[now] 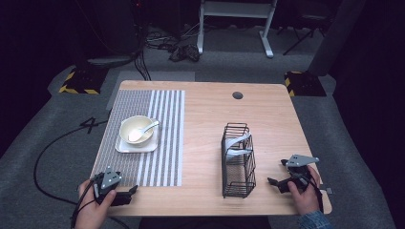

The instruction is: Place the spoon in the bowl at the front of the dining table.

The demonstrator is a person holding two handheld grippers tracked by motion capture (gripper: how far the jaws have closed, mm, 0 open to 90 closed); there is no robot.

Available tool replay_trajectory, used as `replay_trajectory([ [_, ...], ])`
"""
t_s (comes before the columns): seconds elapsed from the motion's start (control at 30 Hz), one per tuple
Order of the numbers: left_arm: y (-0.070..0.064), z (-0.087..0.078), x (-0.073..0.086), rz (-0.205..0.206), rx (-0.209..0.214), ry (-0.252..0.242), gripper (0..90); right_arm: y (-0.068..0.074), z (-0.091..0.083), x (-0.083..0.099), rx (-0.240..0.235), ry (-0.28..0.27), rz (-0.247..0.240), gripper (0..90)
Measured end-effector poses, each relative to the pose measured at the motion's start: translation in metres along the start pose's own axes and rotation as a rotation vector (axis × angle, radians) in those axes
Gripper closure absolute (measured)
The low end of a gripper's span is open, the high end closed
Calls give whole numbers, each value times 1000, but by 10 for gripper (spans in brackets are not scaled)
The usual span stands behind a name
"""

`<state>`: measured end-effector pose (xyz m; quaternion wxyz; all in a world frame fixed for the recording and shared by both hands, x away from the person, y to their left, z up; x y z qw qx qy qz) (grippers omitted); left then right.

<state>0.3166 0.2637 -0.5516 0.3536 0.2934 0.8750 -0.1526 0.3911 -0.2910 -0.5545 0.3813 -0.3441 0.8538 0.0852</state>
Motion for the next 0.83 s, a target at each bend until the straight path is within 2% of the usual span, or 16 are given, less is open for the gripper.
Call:
replay_trajectory([
  [0.13, 1, 0, 1, 14, 2, -5, 164, 0, 0, 0, 0, 0, 0, 8],
  [0.2, 2, 1, 2, 5, 12, -27, 163, 0, 0, 0, 0, 0, 0, 8],
  [0.27, 2, 2, 4, -36, 28, -56, 152, 0, 0, 0, 0, 0, 0, 7],
  [0.47, -1, 2, 9, -68, 2, -116, 149, 0, 0, 0, 0, 0, 0, 7],
  [0.83, -1, 1, 9, -65, -4, -121, 149, 0, 0, 0, 0, 0, 0, 7],
])
Point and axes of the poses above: each handheld gripper's, and its own axes: z roughly forward along the jaws, x roughly out of its underside, y roughly to its left, the point moved 7 cm from there along z, roughly forward along the jaws, and after that the axes turned 9 degrees about x, right-handed, at the moved point
